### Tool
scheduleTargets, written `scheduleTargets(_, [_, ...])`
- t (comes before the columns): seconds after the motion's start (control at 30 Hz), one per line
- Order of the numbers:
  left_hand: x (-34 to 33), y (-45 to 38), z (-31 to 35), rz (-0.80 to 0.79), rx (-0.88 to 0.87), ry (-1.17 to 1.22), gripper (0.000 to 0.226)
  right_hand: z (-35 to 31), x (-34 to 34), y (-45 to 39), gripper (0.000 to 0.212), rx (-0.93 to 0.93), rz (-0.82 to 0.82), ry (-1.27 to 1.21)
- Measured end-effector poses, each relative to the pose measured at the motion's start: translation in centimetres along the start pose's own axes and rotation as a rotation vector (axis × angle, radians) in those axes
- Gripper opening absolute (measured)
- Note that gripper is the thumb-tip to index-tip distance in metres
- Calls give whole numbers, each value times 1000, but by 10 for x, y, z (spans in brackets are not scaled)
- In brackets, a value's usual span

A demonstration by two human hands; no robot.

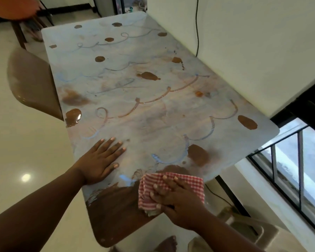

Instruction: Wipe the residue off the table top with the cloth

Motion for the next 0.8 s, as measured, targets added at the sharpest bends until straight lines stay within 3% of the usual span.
scheduleTargets(0.27, [-6,-3,-10,10,-17,64,57,101,27,19,53,-67,-48,-86])
scheduleTargets(0.47, [-10,-6,-16,8,-15,94,58,85,26,-8,51,-209,35,-92])
scheduleTargets(0.6, [-11,-5,-16,4,-9,101,59,67,12,13,48,-154,11,-103])
scheduleTargets(0.7, [-8,-6,-16,24,-25,119,59,74,14,34,35,-85,-27,-111])
scheduleTargets(0.8, [-4,-5,-13,56,-57,121,60,100,35,44,43,-185,-7,-125])
Point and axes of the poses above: each hand's wrist, its own y-axis away from the middle knuckle, its own x-axis out of the back of the hand, z = x × y, the point moved 4 cm from there along -y, towards the middle knuckle, and after that the axes turned 10 degrees about y, right-handed, at the moved point
